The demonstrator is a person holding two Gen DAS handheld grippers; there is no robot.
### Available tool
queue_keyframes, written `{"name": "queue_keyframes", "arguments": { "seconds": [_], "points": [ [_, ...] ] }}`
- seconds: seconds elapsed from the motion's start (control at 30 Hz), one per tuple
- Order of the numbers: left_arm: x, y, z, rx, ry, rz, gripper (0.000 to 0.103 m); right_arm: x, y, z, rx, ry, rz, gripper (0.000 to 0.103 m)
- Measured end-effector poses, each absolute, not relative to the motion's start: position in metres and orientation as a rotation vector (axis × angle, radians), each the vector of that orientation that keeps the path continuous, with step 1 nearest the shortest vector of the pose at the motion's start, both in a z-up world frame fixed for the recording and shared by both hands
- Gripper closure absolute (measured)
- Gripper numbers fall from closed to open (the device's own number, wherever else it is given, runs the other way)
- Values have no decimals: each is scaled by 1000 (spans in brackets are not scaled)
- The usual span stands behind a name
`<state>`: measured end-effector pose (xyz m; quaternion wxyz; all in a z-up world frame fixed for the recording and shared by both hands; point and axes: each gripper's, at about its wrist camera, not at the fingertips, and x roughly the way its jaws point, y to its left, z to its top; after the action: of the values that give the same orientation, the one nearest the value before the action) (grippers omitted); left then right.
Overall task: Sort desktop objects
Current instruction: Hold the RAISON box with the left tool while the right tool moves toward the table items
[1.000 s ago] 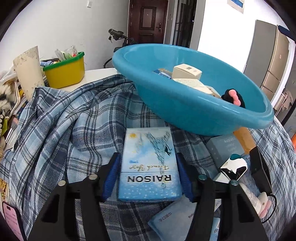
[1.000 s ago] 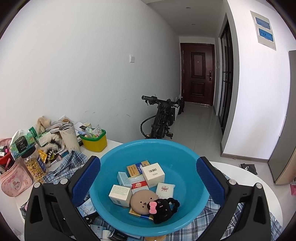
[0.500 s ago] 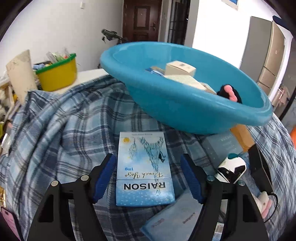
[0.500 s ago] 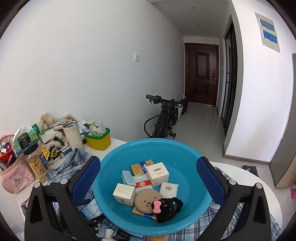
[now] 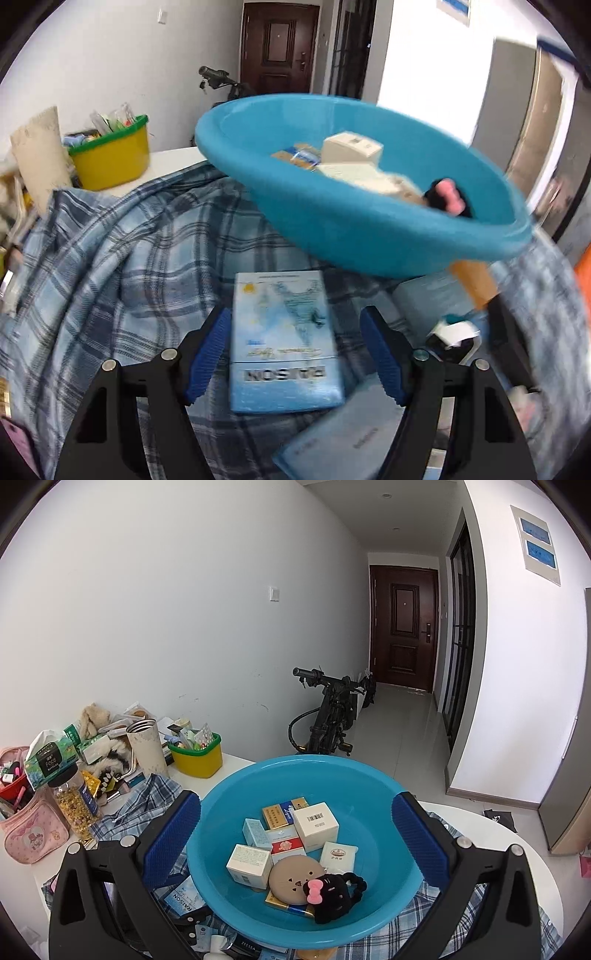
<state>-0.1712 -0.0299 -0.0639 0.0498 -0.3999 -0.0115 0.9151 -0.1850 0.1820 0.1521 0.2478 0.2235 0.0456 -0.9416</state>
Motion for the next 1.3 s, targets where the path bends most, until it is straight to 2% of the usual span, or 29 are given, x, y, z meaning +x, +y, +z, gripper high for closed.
{"name": "queue_keyframes", "arguments": {
  "seconds": [0.27, 0.3, 0.33, 0.37, 0.93, 1.3],
  "points": [
    [-180, -26, -73, -1280, -59, 2749, 29, -183, 178, 152, 607, 142, -2557, 0],
    [-179, -28, -74, -1290, -63, 2752, 31, -183, 178, 152, 607, 143, -2556, 0],
    [-180, -29, -75, -1297, -68, 2752, 42, -183, 177, 152, 608, 144, -2555, 0],
    [-179, -30, -77, -1306, -71, 2752, 44, -183, 177, 152, 608, 146, -2555, 0],
    [-179, -29, -79, -1333, -11, 2765, 44, -181, 163, 145, 625, 197, -2535, 0],
    [-174, -26, -78, -1334, 5, 2776, 45, -144, 182, 153, 603, 202, -2446, 0]
  ]
}}
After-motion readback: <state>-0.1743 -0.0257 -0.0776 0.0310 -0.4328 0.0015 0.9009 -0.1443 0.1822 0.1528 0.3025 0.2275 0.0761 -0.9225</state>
